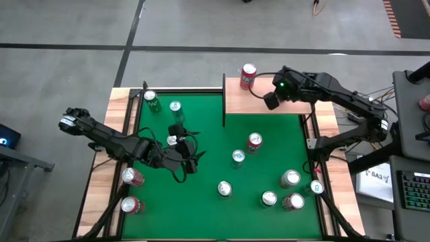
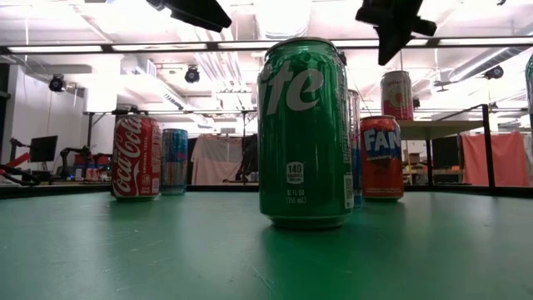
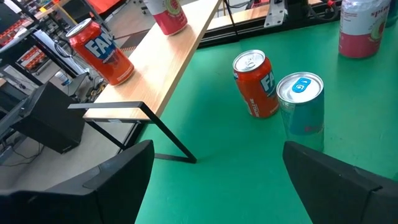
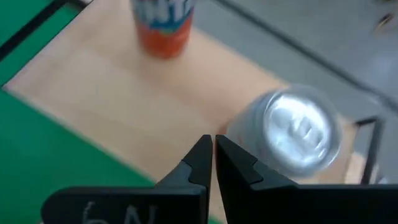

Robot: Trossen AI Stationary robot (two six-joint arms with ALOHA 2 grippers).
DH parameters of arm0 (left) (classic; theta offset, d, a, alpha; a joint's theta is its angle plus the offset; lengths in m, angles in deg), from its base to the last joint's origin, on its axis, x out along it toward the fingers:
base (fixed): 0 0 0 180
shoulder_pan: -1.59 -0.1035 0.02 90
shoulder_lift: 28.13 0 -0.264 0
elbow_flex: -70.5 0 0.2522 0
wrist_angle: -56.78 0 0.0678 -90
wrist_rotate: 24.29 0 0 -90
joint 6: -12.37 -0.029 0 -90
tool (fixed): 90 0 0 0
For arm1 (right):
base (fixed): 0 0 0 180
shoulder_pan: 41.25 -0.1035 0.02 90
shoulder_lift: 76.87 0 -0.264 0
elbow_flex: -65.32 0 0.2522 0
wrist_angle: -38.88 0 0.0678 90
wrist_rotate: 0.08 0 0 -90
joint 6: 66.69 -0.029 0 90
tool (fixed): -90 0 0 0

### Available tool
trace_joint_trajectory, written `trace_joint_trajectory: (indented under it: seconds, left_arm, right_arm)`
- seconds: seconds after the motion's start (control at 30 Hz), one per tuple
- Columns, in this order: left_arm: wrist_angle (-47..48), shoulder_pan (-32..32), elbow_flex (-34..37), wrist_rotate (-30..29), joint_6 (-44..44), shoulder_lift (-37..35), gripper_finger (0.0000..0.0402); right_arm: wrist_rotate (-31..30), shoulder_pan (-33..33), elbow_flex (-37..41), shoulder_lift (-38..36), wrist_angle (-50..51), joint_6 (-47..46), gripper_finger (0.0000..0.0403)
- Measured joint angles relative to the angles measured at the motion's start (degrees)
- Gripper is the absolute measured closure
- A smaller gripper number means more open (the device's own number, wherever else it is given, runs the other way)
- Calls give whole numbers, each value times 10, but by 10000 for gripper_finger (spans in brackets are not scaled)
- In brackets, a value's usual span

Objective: Place canned beverage on shelf
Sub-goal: Put the left pink-white soda can on the shelf

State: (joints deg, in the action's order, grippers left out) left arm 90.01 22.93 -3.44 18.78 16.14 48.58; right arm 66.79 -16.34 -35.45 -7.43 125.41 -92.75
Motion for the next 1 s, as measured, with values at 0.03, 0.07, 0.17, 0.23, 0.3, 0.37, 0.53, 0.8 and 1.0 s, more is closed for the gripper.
trace_joint_trajectory:
  seconds: [0.03, 0.07, 0.17, 0.23, 0.3, 0.37, 0.53, 0.8, 1.0]
  left_arm:
    - [0, 0, 0, 0, 0, 0, 61]
    - [0, 0, 0, 0, 0, 0, 61]
    - [0, 0, 0, 0, 0, 0, 61]
    - [0, 0, 0, 0, 0, 0, 61]
    - [0, 0, 0, 0, 0, 0, 61]
    - [0, 0, 0, 0, 0, 0, 61]
    - [0, 0, 0, 0, 1, 0, 61]
    - [0, 0, 0, 0, 2, 0, 61]
    - [0, 0, 0, 0, 2, 0, 61]
  right_arm:
    - [11, 0, -5, 0, 15, -10, 390]
    - [19, 0, -9, 0, 33, -21, 390]
    - [26, 0, -12, 0, 95, -61, 390]
    - [22, 2, -10, 0, 129, -83, 390]
    - [9, 6, -8, 0, 151, -96, 390]
    - [-8, 7, -7, 0, 156, -104, 390]
    - [-27, 23, -6, 1, 153, -93, 390]
    - [-41, 64, -1, 1, 141, -54, 390]
    - [-40, 70, -1, 1, 89, -22, 390]
